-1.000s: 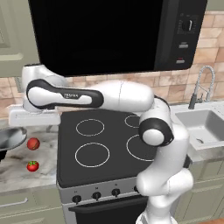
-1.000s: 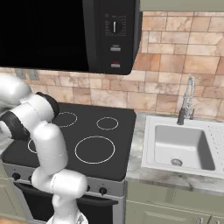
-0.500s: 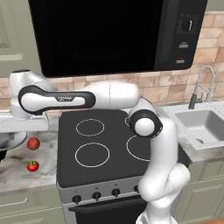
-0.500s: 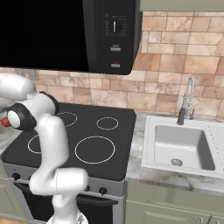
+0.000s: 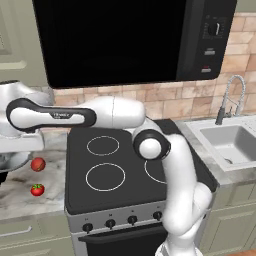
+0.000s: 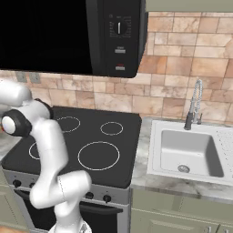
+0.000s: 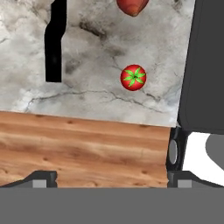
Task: Place the pan on the rear left burner on the stove. Then place the tomato and the onion in the pan and turn on the rear left burner.
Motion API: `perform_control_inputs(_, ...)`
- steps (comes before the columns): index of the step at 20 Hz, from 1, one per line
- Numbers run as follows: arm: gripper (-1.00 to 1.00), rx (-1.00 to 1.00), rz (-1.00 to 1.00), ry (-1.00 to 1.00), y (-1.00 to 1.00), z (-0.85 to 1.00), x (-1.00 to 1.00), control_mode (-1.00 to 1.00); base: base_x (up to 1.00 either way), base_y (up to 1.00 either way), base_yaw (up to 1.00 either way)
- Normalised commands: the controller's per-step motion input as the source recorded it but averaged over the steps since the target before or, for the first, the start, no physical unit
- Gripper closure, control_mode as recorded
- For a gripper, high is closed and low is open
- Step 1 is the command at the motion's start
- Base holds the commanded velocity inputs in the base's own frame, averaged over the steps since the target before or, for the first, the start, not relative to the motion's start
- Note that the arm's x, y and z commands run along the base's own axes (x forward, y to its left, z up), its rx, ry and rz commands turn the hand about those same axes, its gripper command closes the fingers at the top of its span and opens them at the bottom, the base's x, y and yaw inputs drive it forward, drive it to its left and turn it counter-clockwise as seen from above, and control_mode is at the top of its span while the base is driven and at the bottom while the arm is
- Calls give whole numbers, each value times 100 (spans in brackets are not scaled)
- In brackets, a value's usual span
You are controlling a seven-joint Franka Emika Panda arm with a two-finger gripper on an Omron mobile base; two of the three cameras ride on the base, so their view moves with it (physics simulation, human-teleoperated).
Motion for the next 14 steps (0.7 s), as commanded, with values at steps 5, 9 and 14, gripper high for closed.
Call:
perform_control_inputs(5,-100,0,-2,0,19,-16,0,-100,0,0,0)
perform_control_inputs(9,-100,0,-1,0,15,-24,0,-100,0,0,0)
perform_control_inputs(14,-100,0,-1,0,15,-29,6,-100,0,0,0)
